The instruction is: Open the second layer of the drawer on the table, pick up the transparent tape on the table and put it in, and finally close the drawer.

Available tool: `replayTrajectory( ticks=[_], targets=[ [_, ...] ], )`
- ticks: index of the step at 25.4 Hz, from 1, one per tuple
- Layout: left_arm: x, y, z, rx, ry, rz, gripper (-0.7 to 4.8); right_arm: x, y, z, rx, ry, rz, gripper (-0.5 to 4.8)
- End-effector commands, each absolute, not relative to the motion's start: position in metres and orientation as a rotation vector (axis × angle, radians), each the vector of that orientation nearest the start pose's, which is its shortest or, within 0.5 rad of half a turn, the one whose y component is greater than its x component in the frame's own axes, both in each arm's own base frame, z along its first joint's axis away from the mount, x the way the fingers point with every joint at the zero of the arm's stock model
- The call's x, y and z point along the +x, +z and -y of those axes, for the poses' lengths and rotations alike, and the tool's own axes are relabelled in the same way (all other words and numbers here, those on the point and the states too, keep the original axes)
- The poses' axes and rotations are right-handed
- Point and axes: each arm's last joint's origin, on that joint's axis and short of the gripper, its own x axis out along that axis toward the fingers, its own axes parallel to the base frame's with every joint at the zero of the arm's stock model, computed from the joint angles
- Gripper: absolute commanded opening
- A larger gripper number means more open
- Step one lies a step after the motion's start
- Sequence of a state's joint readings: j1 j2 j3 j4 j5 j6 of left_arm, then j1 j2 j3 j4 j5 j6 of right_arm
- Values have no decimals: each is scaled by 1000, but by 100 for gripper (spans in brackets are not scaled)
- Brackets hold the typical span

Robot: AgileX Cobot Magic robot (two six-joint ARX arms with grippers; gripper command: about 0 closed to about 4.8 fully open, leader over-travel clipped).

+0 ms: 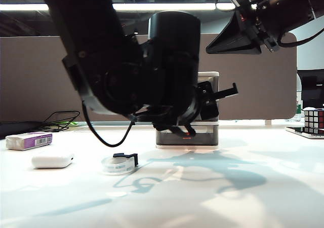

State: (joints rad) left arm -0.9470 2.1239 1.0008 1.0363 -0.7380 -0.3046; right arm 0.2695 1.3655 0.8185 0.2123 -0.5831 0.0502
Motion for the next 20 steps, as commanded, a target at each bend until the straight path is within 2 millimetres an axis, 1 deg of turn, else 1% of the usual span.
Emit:
replayTrajectory(
  ticks=[1,7,12,20],
  targets=[
    [260,124,327,-227,-162,-92,183,280,261,-95,89,844,-321,-5],
    [266,120,335,-196,-128,-109,183,280,260,-95,90,845,-323,-5],
    [272,121,330,-200,-86,-100,182,280,259,-95,90,844,-328,-5],
    [278,123,326,-237,-109,-86,178,280,259,-95,90,844,-330,-5]
  ],
)
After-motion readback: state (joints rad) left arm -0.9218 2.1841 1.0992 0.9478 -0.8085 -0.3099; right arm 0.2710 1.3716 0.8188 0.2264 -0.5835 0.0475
